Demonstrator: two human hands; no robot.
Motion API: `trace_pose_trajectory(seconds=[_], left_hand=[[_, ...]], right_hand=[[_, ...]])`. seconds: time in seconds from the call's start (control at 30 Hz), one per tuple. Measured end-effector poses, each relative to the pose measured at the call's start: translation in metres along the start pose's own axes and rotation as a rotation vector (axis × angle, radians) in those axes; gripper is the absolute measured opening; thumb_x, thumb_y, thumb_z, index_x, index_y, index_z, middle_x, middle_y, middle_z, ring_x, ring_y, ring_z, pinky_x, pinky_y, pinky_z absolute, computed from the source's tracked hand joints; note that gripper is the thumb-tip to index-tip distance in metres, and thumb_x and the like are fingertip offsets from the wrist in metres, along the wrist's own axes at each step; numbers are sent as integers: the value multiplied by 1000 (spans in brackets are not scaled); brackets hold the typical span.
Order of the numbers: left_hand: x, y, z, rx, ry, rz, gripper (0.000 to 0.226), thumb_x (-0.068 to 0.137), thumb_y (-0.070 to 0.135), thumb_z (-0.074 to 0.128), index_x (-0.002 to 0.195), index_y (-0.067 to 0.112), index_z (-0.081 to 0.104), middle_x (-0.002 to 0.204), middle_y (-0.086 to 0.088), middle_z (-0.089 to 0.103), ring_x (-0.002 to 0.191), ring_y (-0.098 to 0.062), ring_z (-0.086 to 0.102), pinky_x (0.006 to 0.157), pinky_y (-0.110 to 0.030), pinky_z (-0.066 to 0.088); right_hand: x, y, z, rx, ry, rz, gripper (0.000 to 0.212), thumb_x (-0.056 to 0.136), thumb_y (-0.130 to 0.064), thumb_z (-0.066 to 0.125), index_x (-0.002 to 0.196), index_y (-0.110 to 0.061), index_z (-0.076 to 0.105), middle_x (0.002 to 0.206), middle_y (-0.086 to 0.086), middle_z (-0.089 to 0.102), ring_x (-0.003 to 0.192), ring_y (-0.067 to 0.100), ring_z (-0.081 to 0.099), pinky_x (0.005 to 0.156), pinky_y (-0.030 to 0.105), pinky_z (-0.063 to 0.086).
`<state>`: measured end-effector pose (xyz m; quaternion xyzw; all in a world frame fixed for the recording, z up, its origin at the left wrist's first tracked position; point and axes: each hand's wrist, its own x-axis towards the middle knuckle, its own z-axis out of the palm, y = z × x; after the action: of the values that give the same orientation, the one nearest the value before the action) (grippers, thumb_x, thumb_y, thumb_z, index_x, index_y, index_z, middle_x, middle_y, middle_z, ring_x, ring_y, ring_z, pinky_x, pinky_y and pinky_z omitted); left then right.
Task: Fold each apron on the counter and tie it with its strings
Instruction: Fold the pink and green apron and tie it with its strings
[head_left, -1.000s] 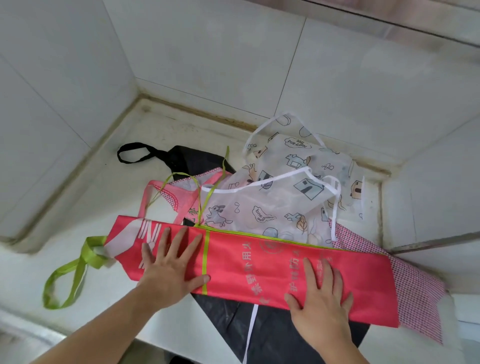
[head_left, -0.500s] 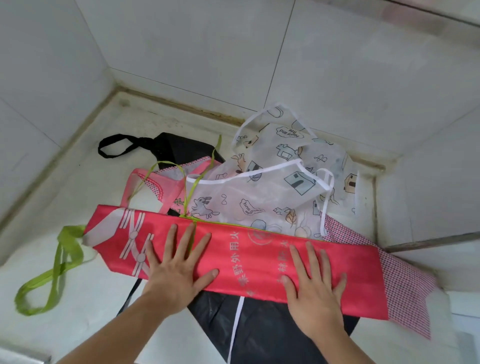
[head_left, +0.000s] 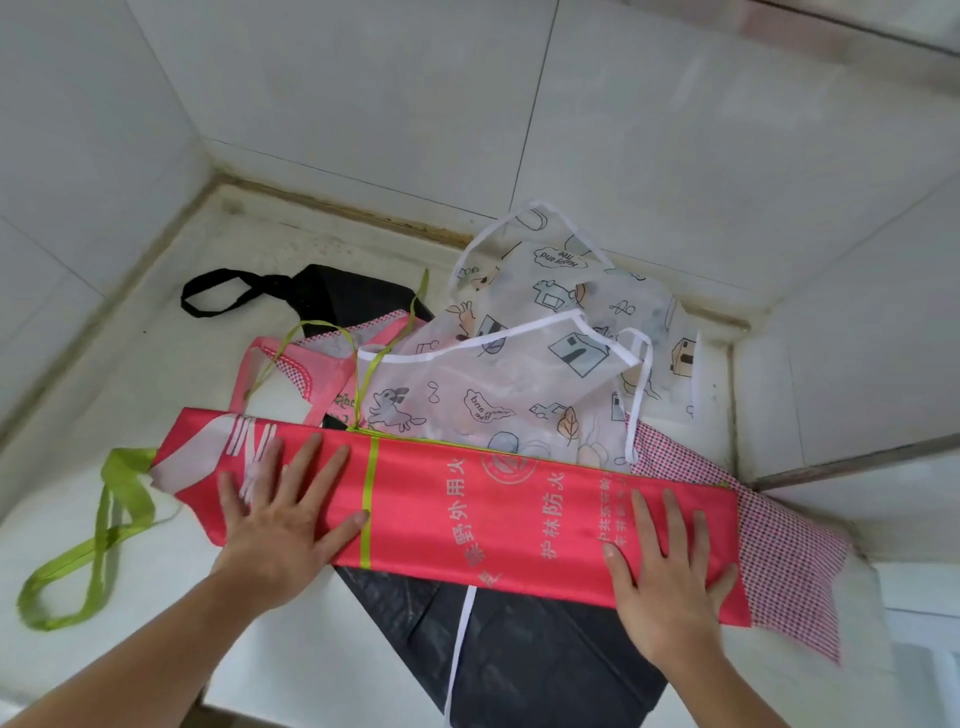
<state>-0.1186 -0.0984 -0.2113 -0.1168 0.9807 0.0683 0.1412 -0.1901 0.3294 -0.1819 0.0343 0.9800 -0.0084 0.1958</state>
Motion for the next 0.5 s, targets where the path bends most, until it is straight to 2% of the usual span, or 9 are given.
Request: trace_pose_trajectory(seconds=[0.1, 0.17, 0.23, 0.27, 0.3, 0.37, 0.43, 0.5], left_hand=[[-6, -29, -2, -3, 25, -104, 90, 85, 87, 15, 163, 47, -5, 174, 5, 3, 160, -35, 2, 114, -77, 9], [-10, -45, -2, -3, -24, -152, 95, 82, 87, 13, 164, 42, -6, 175, 1, 1, 159, -36, 0, 117, -75, 8], [-12, -47, -6, -12, -28, -190, 98, 82, 85, 15, 166, 36, 1, 174, -5, 7, 158, -39, 4, 120, -70, 8], [-13, -40, -10, -26, -9, -193, 97, 84, 81, 19, 167, 30, 12, 171, -10, 15, 157, -41, 10, 121, -68, 11], [-14, -30, -15, -47, 29, -173, 92, 87, 73, 26, 164, 23, 25, 166, -14, 26, 153, -43, 21, 120, -67, 17], [-19, -5, -20, -68, 157, -50, 71, 88, 49, 39, 149, 14, 48, 149, -16, 43, 136, -45, 42, 111, -64, 34], [-25, 27, -24, -104, 244, 107, 58, 87, 36, 46, 142, 18, 55, 139, -10, 47, 121, -39, 51, 100, -56, 44], [-29, 60, -23, -199, 198, 228, 55, 91, 35, 51, 145, 27, 50, 139, -3, 45, 115, -30, 53, 94, -48, 50]], right_hand=[[-1, 27, -1, 6, 11, 95, 83, 88, -78, 9, 158, -46, -21, 171, -6, -14, 160, 25, -7, 118, 76, 16], [-3, 41, 0, -6, 27, 128, 86, 90, -77, 16, 162, -40, -12, 171, -2, -6, 159, 29, 2, 120, 70, 21], [-5, 45, 0, 37, 91, 183, 89, 93, -71, 43, 163, -27, 8, 168, 11, 13, 153, 37, 18, 120, 65, 28], [-6, 46, 0, 99, 145, 224, 92, 91, -62, 61, 160, -18, 19, 161, 21, 24, 147, 43, 27, 117, 65, 32], [-6, 47, 2, 159, 197, 268, 94, 85, -51, 76, 154, -7, 29, 151, 29, 34, 139, 48, 35, 114, 64, 35], [-7, 46, -2, 241, 226, 357, 92, 74, -35, 90, 139, 8, 40, 134, 37, 45, 126, 54, 45, 109, 63, 37], [-6, 46, -13, 334, 160, 449, 88, 73, -29, 92, 131, 13, 41, 129, 39, 49, 122, 54, 49, 106, 59, 40], [-3, 50, -22, 448, 68, 549, 80, 76, -27, 89, 127, 12, 41, 122, 35, 56, 114, 51, 56, 95, 54, 46]])
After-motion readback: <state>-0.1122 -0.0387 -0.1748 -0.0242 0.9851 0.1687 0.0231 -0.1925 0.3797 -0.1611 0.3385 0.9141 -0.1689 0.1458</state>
